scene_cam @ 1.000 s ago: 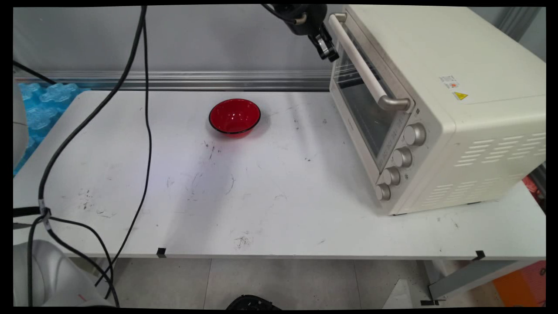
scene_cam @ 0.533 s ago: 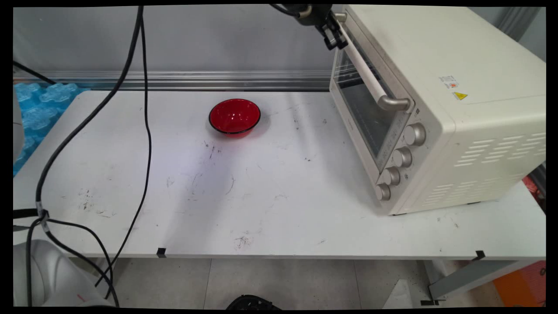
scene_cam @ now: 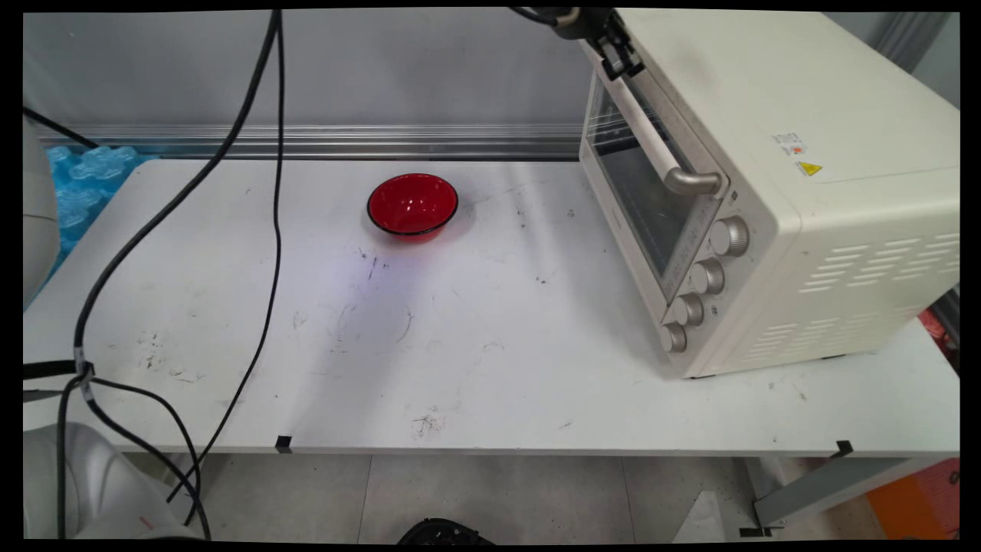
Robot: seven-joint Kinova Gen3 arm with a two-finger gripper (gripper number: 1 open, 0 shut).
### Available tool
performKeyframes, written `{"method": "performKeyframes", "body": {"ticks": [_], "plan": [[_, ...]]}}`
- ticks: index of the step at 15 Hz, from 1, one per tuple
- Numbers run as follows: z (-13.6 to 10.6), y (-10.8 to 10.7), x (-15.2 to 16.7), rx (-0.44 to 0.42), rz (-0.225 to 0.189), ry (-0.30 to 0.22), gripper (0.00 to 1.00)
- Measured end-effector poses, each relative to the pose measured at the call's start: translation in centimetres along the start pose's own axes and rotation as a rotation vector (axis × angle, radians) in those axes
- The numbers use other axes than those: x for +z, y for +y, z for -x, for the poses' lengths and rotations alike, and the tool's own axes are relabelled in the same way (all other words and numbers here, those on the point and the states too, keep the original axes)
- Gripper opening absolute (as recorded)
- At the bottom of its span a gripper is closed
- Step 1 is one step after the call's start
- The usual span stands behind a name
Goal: Open the oven
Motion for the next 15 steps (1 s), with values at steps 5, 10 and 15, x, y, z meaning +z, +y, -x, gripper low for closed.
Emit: {"method": "performKeyframes", "body": {"ticks": [5,10,15], "plan": [[-0.6,-0.5,1.7,-0.009,0.036,0.008,0.0],[-0.8,-0.9,3.3,-0.008,0.079,-0.001,0.0],[-0.9,-1.1,4.3,0.008,0.113,-0.011,0.0]]}}
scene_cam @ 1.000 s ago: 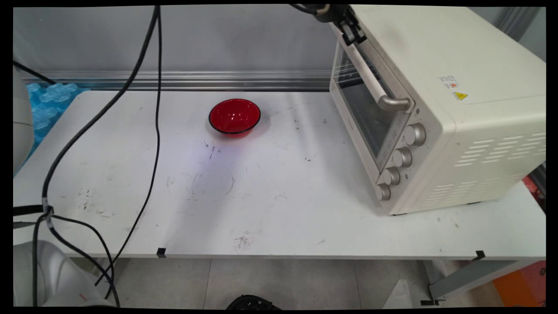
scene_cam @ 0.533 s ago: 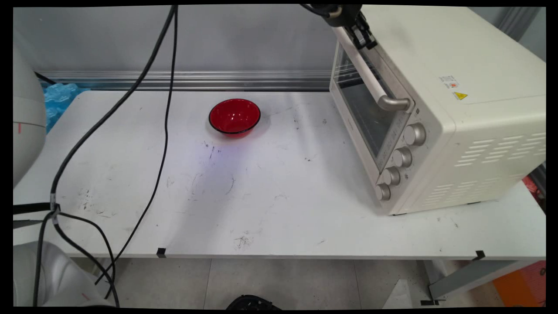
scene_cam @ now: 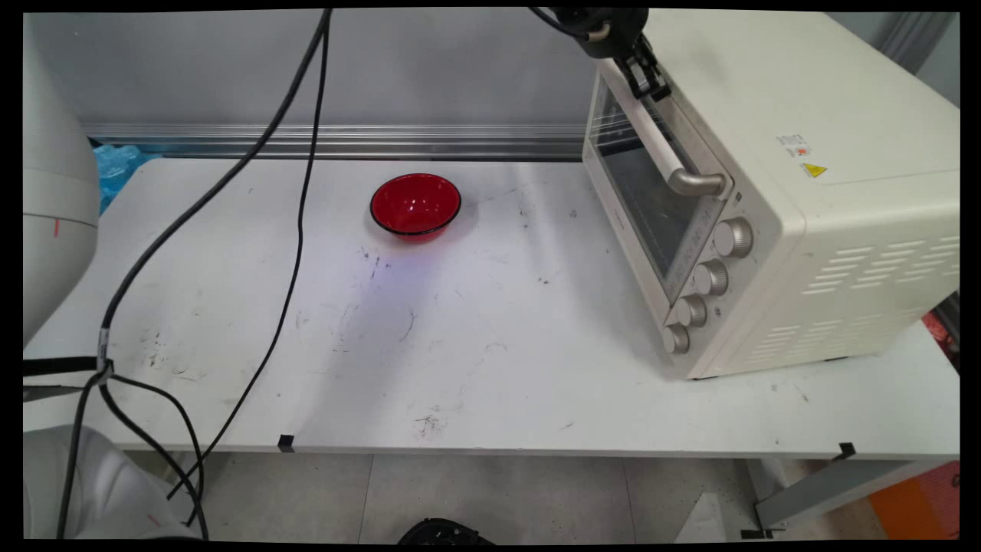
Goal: Open the oven
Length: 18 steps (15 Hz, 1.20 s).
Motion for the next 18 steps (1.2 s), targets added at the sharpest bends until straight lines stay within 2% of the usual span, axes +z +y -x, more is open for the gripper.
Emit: {"method": "performKeyframes", "body": {"ticks": [10,14,18], "plan": [[1.2,-0.3,1.1,0.02,0.058,-0.07,0.0],[2.6,-0.4,0.8,-0.005,0.07,-0.101,0.0],[5.2,-0.2,0.2,-0.058,0.085,-0.133,0.0]]}}
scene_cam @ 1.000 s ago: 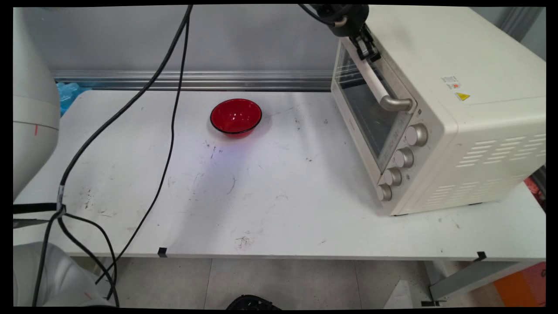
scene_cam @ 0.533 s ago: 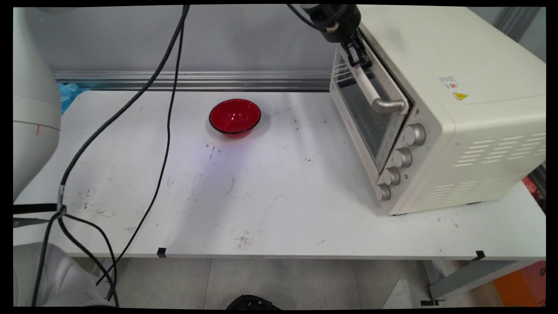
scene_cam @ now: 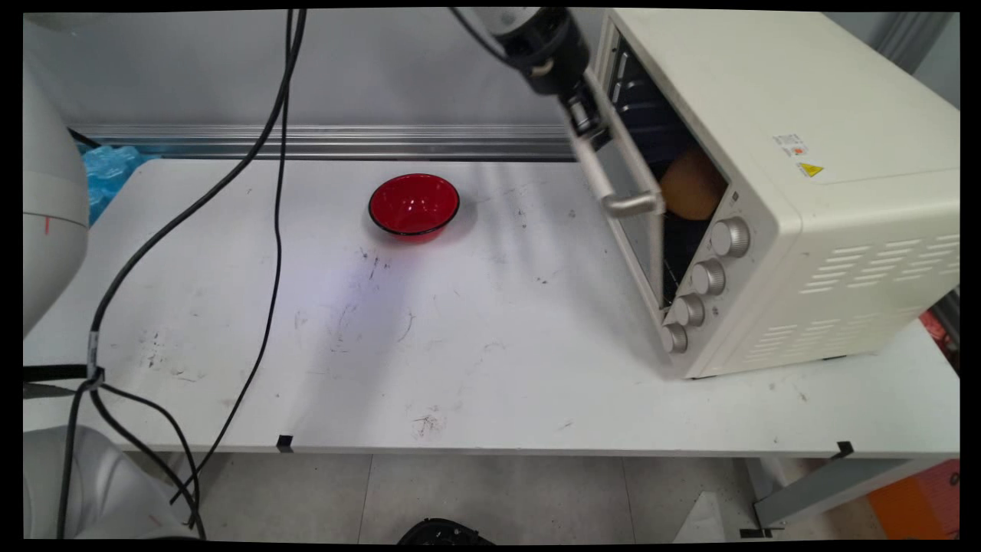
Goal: Open the oven
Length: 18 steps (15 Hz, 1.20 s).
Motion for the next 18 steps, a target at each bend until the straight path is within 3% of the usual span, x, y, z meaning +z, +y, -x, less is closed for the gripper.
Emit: {"method": "performKeyframes", "body": {"ticks": [8,18], "plan": [[3.9,0.2,0.6,-0.064,0.014,-0.015,0.0],[8.1,-0.3,1.0,-0.093,-0.005,-0.025,0.0]]}}
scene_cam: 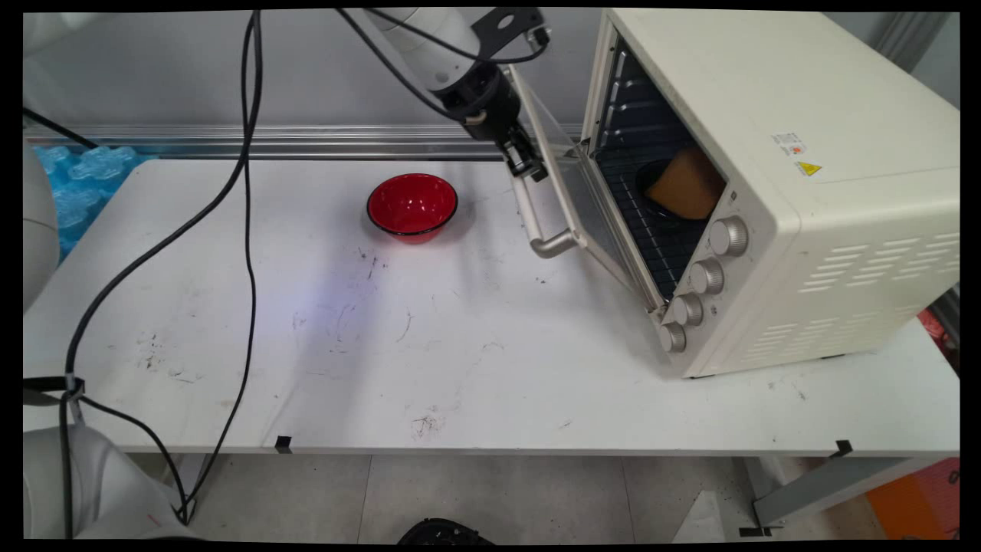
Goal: Open the oven
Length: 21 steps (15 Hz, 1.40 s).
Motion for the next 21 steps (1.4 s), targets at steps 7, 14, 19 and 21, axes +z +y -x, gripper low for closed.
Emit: {"method": "performKeyframes", "body": {"ticks": [7,14,19,21], "plan": [[3.5,-0.2,0.1,-0.014,-0.006,-0.014,0.0],[6.9,-0.2,1.0,0.006,0.024,-0.035,0.0],[9.2,-0.1,1.1,0.014,0.038,-0.06,0.0],[10.1,0.1,0.8,0.014,0.043,-0.075,0.0]]}}
